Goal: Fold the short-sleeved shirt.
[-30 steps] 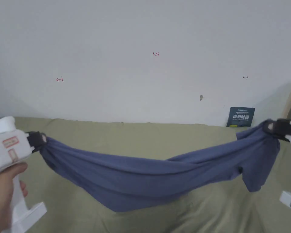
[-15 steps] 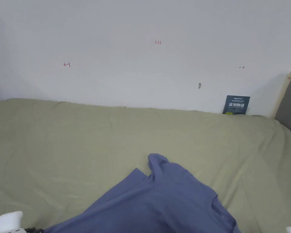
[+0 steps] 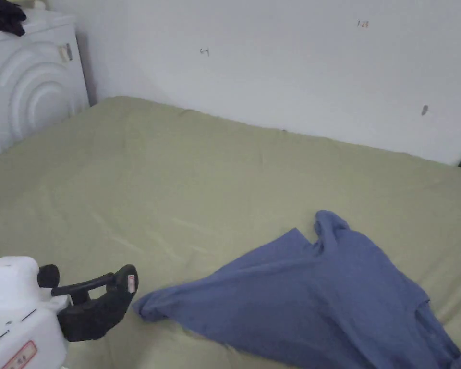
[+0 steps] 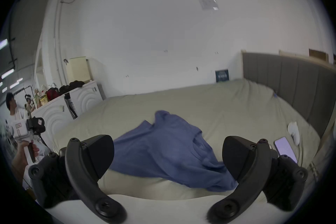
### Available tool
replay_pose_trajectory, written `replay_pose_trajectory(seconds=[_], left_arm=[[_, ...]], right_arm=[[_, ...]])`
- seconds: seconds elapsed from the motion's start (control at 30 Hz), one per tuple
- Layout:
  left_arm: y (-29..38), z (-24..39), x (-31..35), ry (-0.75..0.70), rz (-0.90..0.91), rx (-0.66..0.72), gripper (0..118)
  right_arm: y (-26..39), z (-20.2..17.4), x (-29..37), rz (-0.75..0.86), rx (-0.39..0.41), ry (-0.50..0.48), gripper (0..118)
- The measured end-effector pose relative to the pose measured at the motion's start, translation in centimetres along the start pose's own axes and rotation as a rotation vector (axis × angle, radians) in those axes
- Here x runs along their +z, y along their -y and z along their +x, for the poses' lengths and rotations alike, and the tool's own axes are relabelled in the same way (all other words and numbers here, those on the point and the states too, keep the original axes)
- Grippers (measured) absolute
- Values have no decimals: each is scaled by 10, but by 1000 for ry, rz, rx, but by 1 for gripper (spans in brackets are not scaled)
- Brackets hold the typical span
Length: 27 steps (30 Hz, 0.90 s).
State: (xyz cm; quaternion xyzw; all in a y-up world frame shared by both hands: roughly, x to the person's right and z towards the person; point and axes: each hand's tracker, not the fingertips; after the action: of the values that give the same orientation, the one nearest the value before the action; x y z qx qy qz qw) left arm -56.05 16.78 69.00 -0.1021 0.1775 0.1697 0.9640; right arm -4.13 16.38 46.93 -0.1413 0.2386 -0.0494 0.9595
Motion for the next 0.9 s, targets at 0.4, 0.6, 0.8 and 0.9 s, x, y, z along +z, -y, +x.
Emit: replay_pose_trajectory(seconds=[0.4, 0.6, 0.8, 0.9], left_arm=[[40, -24, -58, -77, -273, -119, 0], [77, -52, -168, -84, -519, -59, 28], [101, -60, -238, -102, -570, -131, 103], [115, -57, -261, -108, -641, -172, 103]], right_arm=[[-14, -67, 7, 91, 147, -36, 2], [-7, -74, -20, 2, 119, -38, 2], [-1, -79, -42, -71, 112, -48, 2], [2, -74, -48, -85, 117, -57, 2]])
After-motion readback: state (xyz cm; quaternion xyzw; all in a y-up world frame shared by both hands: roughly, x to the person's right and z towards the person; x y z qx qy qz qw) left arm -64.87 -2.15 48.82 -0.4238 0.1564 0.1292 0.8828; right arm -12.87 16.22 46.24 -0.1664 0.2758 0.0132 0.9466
